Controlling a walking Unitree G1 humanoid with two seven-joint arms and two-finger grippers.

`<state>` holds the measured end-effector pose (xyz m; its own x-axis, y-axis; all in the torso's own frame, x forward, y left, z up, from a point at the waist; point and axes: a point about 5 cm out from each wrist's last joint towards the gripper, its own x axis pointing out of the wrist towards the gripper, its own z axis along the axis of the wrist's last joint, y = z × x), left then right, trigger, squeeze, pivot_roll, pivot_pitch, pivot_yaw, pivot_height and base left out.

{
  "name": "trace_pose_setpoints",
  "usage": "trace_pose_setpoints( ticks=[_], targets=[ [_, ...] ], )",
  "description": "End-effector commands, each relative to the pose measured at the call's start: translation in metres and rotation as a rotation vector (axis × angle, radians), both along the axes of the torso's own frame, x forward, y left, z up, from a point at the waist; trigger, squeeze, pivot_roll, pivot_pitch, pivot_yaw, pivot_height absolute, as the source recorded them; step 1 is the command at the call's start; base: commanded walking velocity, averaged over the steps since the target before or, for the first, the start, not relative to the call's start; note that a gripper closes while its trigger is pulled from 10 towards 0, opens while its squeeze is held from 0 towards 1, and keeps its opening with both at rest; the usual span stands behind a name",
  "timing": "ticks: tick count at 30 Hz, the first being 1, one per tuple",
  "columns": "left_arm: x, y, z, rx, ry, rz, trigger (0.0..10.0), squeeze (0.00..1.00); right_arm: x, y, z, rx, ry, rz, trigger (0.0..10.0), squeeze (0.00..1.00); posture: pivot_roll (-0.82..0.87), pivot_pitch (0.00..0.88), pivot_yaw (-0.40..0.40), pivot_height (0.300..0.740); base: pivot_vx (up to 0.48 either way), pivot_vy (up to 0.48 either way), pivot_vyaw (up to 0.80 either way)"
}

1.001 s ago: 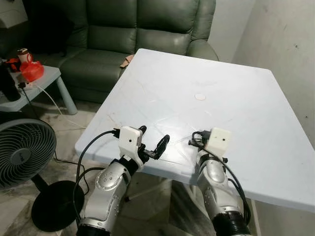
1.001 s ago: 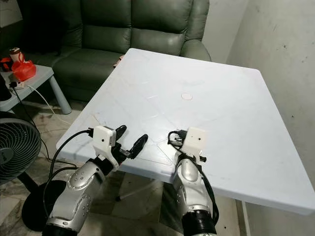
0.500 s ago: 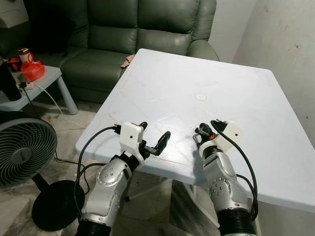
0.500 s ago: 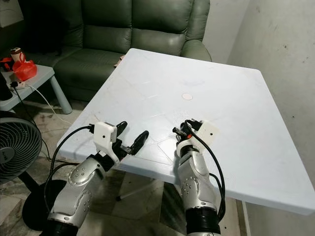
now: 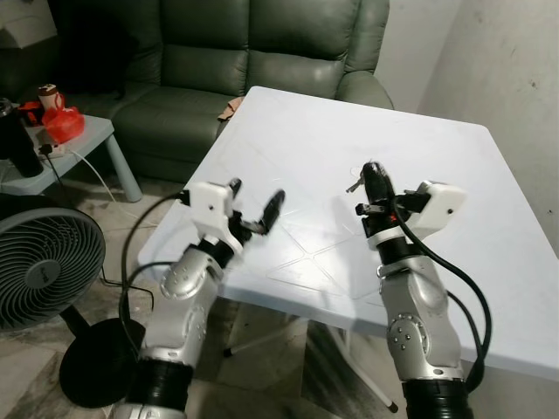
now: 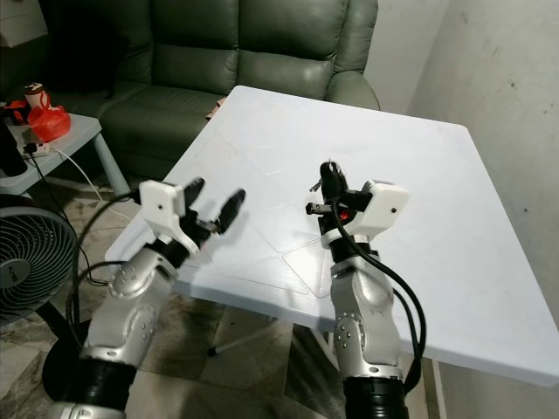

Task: Hang keys on a hook

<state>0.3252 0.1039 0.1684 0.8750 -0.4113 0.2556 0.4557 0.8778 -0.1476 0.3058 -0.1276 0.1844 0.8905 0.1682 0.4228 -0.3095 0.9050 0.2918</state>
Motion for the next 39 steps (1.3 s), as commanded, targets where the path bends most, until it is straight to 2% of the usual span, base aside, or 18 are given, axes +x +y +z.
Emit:
trace_pose_setpoints(
  ticks=[1,5,8,18,27,33,39],
  targets=[
    [0.004,0.002,0.014,-0.020,-0.042,0.011,10.0,0.00,-0.003,-0.002,0.006,-0.015,-0.040,-0.004,10.0,0.00,0.03,0.000,-0.054,0.732,0.000,0.000,0.00],
    [0.011,0.010,0.030,-0.045,-0.084,0.043,10.0,0.00,-0.005,-0.006,0.009,-0.024,-0.073,-0.016,10.0,0.00,0.02,0.000,-0.052,0.732,0.000,0.000,0.00],
    [0.012,0.013,0.033,-0.049,-0.097,0.059,10.0,0.00,-0.006,-0.008,0.011,-0.050,-0.084,-0.033,10.0,0.00,0.02,0.000,-0.051,0.732,0.000,0.000,0.00],
    [0.013,0.019,0.037,-0.077,-0.106,0.079,10.0,0.00,-0.008,-0.019,0.013,-0.158,-0.102,-0.125,10.0,0.00,0.01,0.000,-0.047,0.732,0.000,0.000,0.00],
    [0.013,0.021,0.041,-0.085,-0.125,0.076,10.0,0.00,-0.011,-0.030,0.013,-0.184,-0.097,-0.198,10.0,0.00,0.00,0.000,-0.037,0.732,0.000,0.000,0.00],
    [0.015,0.025,0.033,-0.072,-0.106,0.085,10.0,0.00,-0.005,-0.030,0.001,-0.273,-0.017,-0.218,10.0,0.00,0.00,0.000,-0.032,0.732,0.000,0.000,0.00],
    [0.020,0.026,0.026,-0.045,-0.060,0.108,10.0,0.00,0.000,-0.023,-0.007,-0.291,0.061,-0.180,10.0,0.00,0.00,0.000,-0.034,0.732,0.000,0.000,0.00]
  ],
)
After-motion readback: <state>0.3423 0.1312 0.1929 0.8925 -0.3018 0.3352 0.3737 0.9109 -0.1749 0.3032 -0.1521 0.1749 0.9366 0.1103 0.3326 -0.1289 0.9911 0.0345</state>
